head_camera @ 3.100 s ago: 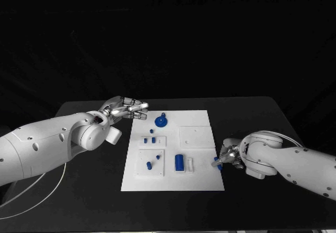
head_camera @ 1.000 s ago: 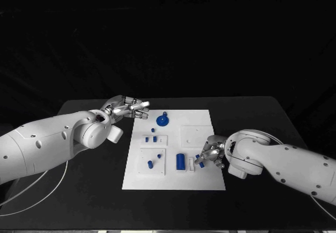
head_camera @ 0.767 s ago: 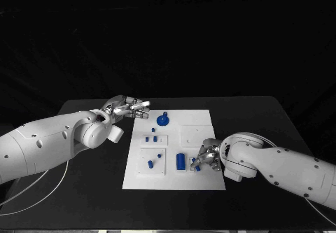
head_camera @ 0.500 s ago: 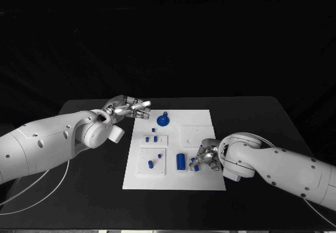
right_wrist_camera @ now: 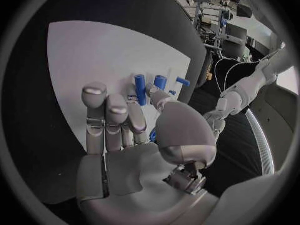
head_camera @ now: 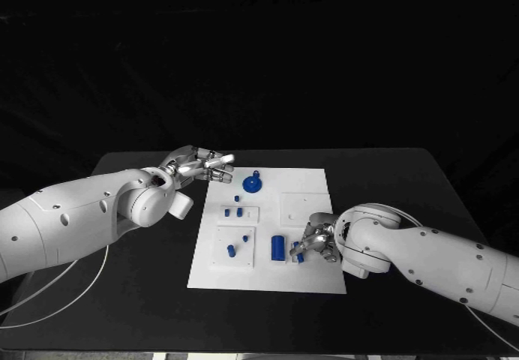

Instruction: Assemble the parts on the task board

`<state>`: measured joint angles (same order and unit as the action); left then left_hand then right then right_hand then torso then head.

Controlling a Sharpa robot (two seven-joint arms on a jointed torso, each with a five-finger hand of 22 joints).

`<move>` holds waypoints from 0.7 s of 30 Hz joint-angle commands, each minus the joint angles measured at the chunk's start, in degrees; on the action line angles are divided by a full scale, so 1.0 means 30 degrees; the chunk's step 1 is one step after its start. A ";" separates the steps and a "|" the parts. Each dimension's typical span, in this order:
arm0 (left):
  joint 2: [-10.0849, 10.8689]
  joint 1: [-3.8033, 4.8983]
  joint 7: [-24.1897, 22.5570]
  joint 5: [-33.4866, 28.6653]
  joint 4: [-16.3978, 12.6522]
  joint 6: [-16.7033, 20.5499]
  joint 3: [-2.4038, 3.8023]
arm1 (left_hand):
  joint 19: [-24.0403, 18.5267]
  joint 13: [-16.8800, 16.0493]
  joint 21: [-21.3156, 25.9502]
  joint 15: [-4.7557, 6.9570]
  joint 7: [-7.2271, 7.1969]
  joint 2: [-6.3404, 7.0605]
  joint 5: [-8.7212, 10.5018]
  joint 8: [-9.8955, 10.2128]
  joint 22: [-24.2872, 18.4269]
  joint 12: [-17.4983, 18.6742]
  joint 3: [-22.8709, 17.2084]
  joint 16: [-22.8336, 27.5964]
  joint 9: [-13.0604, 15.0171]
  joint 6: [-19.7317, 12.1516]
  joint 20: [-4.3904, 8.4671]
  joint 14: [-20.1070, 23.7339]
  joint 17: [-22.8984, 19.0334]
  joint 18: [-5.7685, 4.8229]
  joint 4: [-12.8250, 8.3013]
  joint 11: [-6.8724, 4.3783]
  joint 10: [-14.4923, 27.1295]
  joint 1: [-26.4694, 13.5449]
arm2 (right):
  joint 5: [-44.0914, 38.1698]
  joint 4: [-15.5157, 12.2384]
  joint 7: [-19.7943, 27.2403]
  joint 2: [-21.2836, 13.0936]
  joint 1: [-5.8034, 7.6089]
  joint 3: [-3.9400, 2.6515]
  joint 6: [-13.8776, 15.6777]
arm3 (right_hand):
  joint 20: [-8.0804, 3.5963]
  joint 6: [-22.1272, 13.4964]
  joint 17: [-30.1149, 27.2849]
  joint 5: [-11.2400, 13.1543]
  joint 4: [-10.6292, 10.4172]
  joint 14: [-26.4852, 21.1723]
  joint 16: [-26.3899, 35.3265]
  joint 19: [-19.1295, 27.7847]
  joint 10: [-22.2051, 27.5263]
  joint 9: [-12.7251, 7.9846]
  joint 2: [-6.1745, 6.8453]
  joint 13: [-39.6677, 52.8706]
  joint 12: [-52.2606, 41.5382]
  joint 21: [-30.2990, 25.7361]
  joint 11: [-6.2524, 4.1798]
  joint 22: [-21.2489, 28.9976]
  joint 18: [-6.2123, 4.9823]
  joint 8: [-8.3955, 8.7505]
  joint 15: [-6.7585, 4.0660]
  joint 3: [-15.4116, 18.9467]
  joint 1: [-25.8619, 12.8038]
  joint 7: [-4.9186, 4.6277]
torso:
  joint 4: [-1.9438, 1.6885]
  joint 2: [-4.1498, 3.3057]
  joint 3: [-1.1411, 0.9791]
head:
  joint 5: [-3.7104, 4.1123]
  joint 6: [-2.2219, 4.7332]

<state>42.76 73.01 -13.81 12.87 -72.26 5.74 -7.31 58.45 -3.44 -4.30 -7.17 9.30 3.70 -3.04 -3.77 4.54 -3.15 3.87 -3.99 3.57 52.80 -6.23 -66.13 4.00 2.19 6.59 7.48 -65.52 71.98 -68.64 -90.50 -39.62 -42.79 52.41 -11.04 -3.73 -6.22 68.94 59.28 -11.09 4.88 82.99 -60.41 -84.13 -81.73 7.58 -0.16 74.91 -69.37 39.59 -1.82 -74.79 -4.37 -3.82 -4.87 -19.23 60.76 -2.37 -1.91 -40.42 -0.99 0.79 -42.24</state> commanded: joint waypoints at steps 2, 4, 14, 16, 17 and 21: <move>-0.0025 0.0005 -0.0081 -0.0119 -0.0030 -0.0325 0.0009 | 0.0012 -0.0015 -0.0031 0.0032 -0.0006 0.0095 0.0106 0.0014 -0.0023 -0.0095 -0.0001 0.0067 0.0009 0.0099 0.0062 0.0118 -0.0029 -0.0110 0.0055 -0.0024 -0.0097 -0.0128 | -0.0055 0.0052 0.0220 0.0132 -0.0121 0.0123 -0.0503 | -0.0075 0.0087 -0.0023 0.0074 -0.0164 0.0035 0.0111 -0.0929 0.0013 -0.0027 -0.0004 0.0725 0.0066 -0.0130 -0.0087 0.0030 0.0247 0.0059 -0.0105 -0.0015 -0.0109 0.0000 | 0.0009 0.0004 0.0016 | -0.0036 -0.0009; -0.0026 0.0005 -0.0077 -0.0119 -0.0030 -0.0332 0.0008 | 0.0012 -0.0015 -0.0031 0.0032 -0.0006 0.0095 0.0106 0.0014 -0.0023 -0.0095 -0.0001 0.0067 0.0009 0.0099 0.0062 0.0118 -0.0029 -0.0110 0.0055 -0.0024 -0.0097 -0.0128 | -0.0050 0.0102 0.0228 0.0152 -0.0123 0.0130 -0.0526 | -0.0075 0.0087 -0.0023 0.0074 -0.0164 0.0035 0.0111 -0.0929 0.0013 -0.0027 -0.0004 0.0725 0.0066 -0.0130 -0.0087 0.0030 0.0247 0.0059 -0.0105 -0.0015 -0.0109 0.0000 | 0.0007 0.0006 0.0024 | -0.0049 -0.0014; -0.0024 0.0005 -0.0056 -0.0119 -0.0027 -0.0334 0.0006 | 0.0012 -0.0015 -0.0031 0.0032 -0.0006 0.0095 0.0106 0.0014 -0.0023 -0.0095 -0.0001 0.0067 0.0009 0.0099 0.0062 0.0118 -0.0029 -0.0110 0.0055 -0.0024 -0.0097 -0.0128 | -0.0033 0.0276 0.0224 0.0262 -0.0125 0.0194 -0.0684 | -0.0076 0.0075 -0.0021 0.0232 -0.0424 0.0034 0.0114 -0.0926 0.0027 -0.0028 0.0131 0.0718 0.0084 -0.0148 -0.0077 0.0043 0.0246 0.0059 -0.0102 0.0255 -0.0206 -0.0006 | 0.0004 0.0002 0.0012 | -0.0148 -0.0068; -0.0026 0.0005 -0.0052 -0.0119 -0.0026 -0.0336 0.0005 | 0.0012 -0.0015 -0.0031 0.0032 -0.0006 0.0095 0.0106 0.0014 -0.0023 -0.0095 -0.0001 0.0067 0.0009 0.0099 0.0062 0.0118 -0.0029 -0.0110 0.0055 -0.0024 -0.0097 -0.0128 | -0.0030 0.0289 0.0224 0.0268 -0.0125 0.0214 -0.0709 | -0.0076 0.0073 -0.0021 0.0164 -0.0546 0.0035 0.0120 -0.0924 0.0038 -0.0032 0.0150 0.0707 0.0105 -0.0184 -0.0080 0.0058 0.0243 0.0062 -0.0106 0.0481 -0.0131 -0.0008 | 0.0006 0.0001 0.0015 | -0.0159 -0.0072; -0.0029 0.0005 -0.0051 -0.0119 -0.0024 -0.0340 0.0005 | 0.0012 -0.0015 -0.0031 0.0032 -0.0006 0.0095 0.0106 0.0014 -0.0023 -0.0095 -0.0001 0.0067 0.0009 0.0099 0.0062 0.0118 -0.0029 -0.0110 0.0055 -0.0024 -0.0097 -0.0128 | -0.0029 0.0294 0.0226 0.0270 -0.0125 0.0222 -0.0717 | -0.0080 0.0075 -0.0037 0.0142 -0.0583 0.0031 0.0141 -0.0927 0.0035 -0.0034 0.0140 0.0710 0.0099 -0.0169 -0.0080 0.0054 0.0242 0.0058 -0.0106 0.0586 -0.0104 -0.0007 | 0.0010 0.0002 0.0016 | -0.0169 -0.0073; -0.0040 0.0005 -0.0048 -0.0119 -0.0012 -0.0355 0.0005 | 0.0015 -0.0015 -0.0025 0.0026 -0.0002 0.0127 0.0106 0.0016 -0.0026 -0.0095 -0.0011 0.0064 0.0007 0.0077 0.0066 0.0130 -0.0029 -0.0118 0.0160 -0.0020 -0.0092 -0.0037 | 0.0001 0.0308 0.0226 0.0273 -0.0125 0.0251 -0.0741 | -0.0077 0.0071 -0.0034 0.0100 -0.0804 0.0037 0.0151 -0.0925 0.0039 -0.0051 0.0122 0.0695 0.0120 -0.0214 -0.0068 0.0078 0.0237 0.0060 -0.0104 0.1221 -0.0076 -0.0017 | 0.0011 0.0002 0.0014 | -0.0175 -0.0084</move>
<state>42.76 73.01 -13.65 12.86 -72.23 5.53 -7.33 58.45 -3.44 -4.30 -7.17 9.30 3.69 -3.04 -3.77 4.55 -3.15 3.71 -3.99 3.57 52.80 -6.23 -66.13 4.01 2.19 6.75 7.48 -65.52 71.99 -68.76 -89.59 -39.36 -42.25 52.56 -10.75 -3.85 -6.22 69.33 59.24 -10.64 2.53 82.98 -60.18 -84.13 -81.57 7.57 0.14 74.90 -69.37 39.15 -1.98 -74.60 -4.38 -4.04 -4.86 -15.88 60.47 -2.51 -1.88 -40.41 -0.94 0.28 -42.47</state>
